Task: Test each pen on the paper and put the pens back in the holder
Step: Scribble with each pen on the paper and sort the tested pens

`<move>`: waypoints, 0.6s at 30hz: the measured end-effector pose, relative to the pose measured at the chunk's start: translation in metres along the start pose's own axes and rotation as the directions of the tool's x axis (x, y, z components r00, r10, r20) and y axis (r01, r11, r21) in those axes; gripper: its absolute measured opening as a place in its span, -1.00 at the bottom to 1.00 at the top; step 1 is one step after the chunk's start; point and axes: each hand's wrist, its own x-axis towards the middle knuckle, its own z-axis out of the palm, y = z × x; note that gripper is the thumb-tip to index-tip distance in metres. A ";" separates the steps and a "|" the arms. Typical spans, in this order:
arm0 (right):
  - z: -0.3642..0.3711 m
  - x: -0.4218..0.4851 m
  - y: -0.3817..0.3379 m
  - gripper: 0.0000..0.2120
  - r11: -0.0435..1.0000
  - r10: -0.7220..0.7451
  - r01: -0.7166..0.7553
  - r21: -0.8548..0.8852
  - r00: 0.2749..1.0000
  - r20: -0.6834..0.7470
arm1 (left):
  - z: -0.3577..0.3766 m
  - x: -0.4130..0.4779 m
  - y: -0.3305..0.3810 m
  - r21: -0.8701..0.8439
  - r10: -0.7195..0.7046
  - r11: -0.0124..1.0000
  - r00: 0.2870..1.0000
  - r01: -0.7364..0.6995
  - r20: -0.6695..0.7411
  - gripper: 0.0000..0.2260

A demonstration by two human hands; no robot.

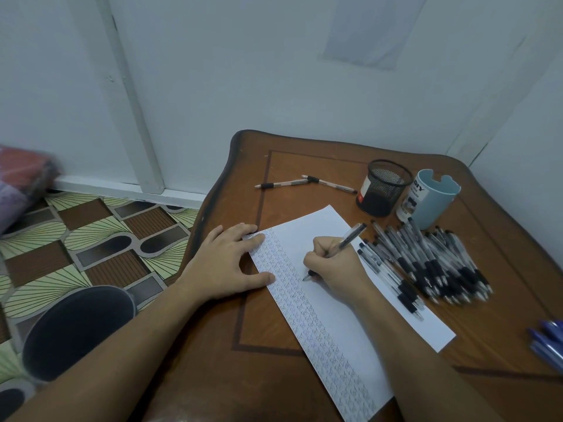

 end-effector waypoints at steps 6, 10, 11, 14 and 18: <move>0.000 0.002 0.002 -0.63 1.000 0.002 -0.002 -0.005 0.999 -0.047 | 0.001 0.001 -0.001 0.007 0.003 1.000 1.000 -0.003 0.001 0.03; -0.008 0.007 -0.005 -0.58 0.965 0.078 -0.027 0.259 0.979 -0.186 | 0.002 0.002 -0.002 -0.001 0.008 1.000 1.000 -0.008 -0.001 0.10; -0.009 0.007 -0.008 -0.55 0.952 0.107 -0.044 0.304 0.975 -0.195 | 0.001 0.002 -0.002 -0.002 0.007 1.000 1.000 -0.007 -0.002 0.10; -0.011 0.005 -0.013 -0.60 0.909 0.159 -0.068 0.412 0.969 -0.191 | 0.001 0.002 -0.001 0.011 0.004 1.000 1.000 -0.005 0.005 0.12; -0.008 0.005 -0.016 -0.67 0.962 0.134 -0.075 0.261 0.967 -0.219 | 0.001 0.002 -0.002 0.014 0.004 1.000 1.000 -0.004 0.010 0.11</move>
